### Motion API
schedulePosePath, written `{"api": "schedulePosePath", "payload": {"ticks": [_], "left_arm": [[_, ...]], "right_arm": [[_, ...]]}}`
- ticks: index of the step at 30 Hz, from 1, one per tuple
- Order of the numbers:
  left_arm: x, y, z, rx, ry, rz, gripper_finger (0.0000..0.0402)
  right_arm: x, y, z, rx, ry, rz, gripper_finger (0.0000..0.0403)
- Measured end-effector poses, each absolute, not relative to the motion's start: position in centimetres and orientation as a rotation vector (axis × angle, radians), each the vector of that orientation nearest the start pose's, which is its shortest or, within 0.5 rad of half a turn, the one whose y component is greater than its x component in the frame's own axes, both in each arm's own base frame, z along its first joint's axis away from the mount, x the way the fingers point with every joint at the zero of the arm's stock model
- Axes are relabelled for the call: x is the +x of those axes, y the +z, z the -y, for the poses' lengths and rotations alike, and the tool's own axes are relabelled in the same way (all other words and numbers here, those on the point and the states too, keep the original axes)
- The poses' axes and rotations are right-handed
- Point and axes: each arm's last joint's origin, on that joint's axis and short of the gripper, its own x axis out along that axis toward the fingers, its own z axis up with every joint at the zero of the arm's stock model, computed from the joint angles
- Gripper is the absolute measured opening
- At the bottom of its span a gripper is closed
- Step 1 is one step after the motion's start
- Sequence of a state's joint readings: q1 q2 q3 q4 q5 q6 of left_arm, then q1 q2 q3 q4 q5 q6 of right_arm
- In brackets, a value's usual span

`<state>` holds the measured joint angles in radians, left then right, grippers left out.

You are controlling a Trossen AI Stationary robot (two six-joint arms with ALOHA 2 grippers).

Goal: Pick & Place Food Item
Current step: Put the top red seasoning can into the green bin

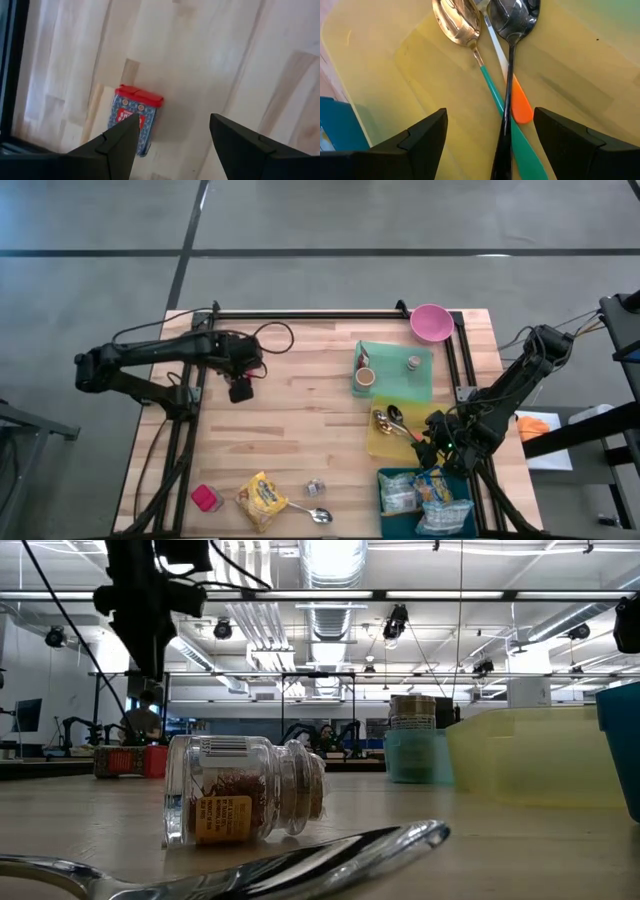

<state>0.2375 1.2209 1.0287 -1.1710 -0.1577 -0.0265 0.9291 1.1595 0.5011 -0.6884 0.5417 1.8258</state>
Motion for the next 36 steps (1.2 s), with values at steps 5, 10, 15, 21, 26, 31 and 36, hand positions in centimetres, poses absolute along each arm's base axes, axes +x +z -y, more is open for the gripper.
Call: {"api": "schedulePosePath", "payload": {"ticks": [5,10,15,21,26,31,36], "left_arm": [[18.5,24.9,-5.0,-0.077,0.348,-1.462,0.0250],[17.9,22.4,-4.9,-0.055,0.329,-1.519,0.0250],[17.5,21.4,-5.0,-0.027,0.320,-1.542,0.0255],[17.7,21.5,-5.5,-0.041,0.314,-1.516,0.0322],[17.3,21.4,-5.9,-0.076,0.249,-1.541,0.0393],[17.2,21.3,-6.4,-0.158,0.351,-1.520,0.0376],[17.0,21.3,-6.9,-0.053,0.357,-1.540,0.0373]], "right_arm": [[11.1,15.3,-12.4,0.763,-0.593,-0.860,0.0290],[11.1,15.3,-12.4,0.752,-0.587,-0.862,0.0290],[11.1,15.3,-12.4,0.763,-0.593,-0.859,0.0290],[11.1,15.3,-12.4,0.743,-0.583,-0.864,0.0290],[11.1,15.3,-12.4,0.716,-0.569,-0.871,0.0290],[11.1,15.3,-12.4,0.726,-0.574,-0.868,0.0290],[11.1,15.3,-12.4,0.726,-0.574,-0.868,0.0290]]}}
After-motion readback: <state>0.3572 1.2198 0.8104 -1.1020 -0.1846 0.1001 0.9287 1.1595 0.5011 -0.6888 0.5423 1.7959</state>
